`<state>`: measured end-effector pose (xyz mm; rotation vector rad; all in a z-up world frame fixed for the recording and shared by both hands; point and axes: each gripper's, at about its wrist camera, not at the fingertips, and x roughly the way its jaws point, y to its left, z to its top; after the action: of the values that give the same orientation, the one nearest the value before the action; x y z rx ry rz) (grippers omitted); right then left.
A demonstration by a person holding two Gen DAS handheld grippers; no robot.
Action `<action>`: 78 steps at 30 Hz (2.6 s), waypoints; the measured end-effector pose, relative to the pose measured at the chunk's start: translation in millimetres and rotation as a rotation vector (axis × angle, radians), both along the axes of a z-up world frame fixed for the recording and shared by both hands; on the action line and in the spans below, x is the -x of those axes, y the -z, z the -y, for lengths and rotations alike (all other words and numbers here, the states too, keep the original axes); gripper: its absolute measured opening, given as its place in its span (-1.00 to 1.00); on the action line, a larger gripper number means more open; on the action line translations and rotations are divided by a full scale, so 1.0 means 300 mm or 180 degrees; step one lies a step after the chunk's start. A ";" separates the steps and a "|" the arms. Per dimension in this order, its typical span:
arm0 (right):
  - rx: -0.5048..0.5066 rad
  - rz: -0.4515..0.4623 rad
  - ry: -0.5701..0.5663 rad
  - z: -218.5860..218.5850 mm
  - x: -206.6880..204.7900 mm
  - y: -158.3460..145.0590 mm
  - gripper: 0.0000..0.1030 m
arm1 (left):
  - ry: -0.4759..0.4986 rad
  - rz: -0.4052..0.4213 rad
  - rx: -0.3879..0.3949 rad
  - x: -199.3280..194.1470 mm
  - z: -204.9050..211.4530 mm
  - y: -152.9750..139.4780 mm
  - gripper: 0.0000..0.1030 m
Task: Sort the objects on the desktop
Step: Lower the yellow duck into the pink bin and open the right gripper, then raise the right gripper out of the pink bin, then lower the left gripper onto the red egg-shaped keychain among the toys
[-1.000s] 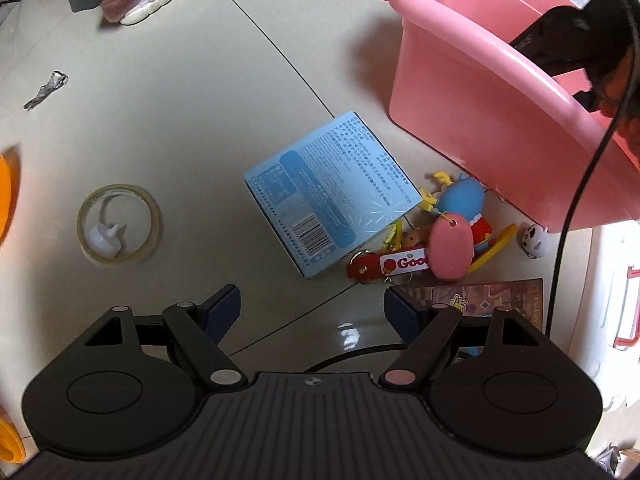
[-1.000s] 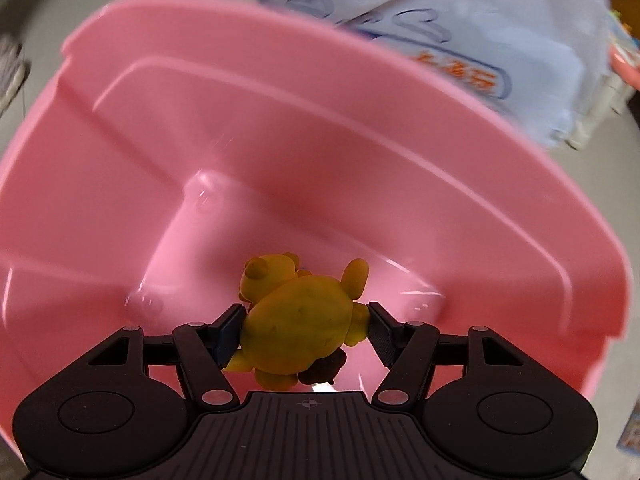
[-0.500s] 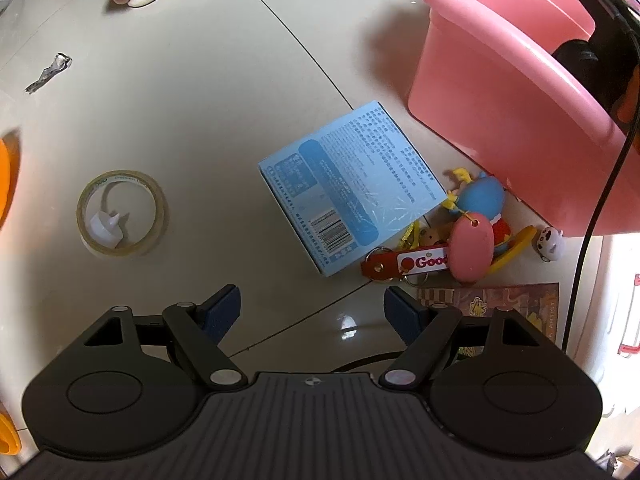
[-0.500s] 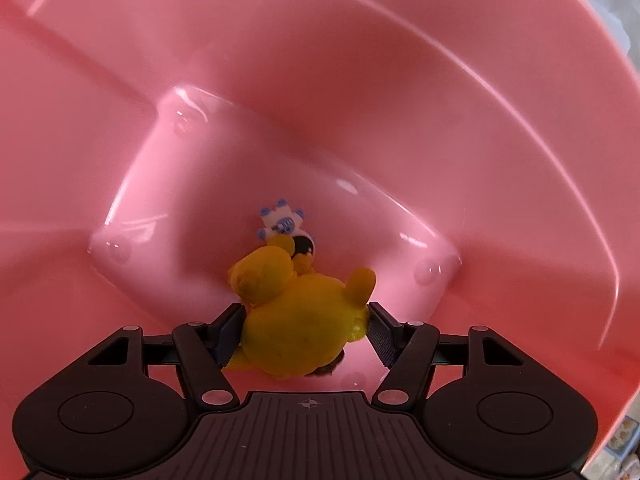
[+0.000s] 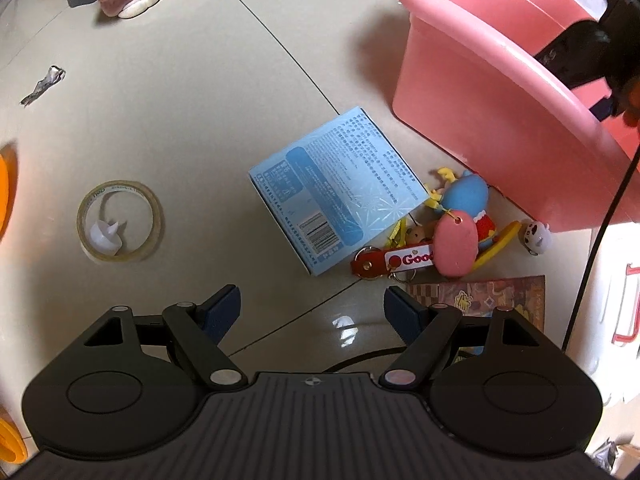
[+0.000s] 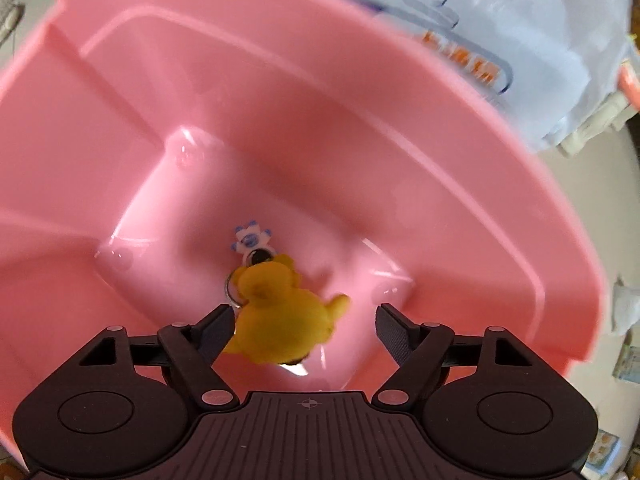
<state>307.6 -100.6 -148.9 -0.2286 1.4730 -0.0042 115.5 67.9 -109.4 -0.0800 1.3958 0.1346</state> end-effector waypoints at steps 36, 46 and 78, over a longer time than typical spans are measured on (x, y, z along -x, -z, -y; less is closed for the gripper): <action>-0.0158 0.1077 0.0402 0.085 0.867 -0.391 0.57 | 0.0444 0.0436 -0.0075 0.206 0.092 -0.297 0.57; -0.0079 0.0911 0.0526 0.109 1.019 -0.250 0.62 | 0.0465 0.0481 -0.0141 0.205 0.156 -0.294 0.57; -0.0589 0.0422 0.1199 0.213 0.972 0.021 0.63 | -0.0285 0.0433 0.0356 -0.077 0.226 0.058 0.56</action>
<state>16.1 -164.5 -155.3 0.1981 1.3560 -0.1832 138.4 0.1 -126.8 -0.2406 1.2636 0.1232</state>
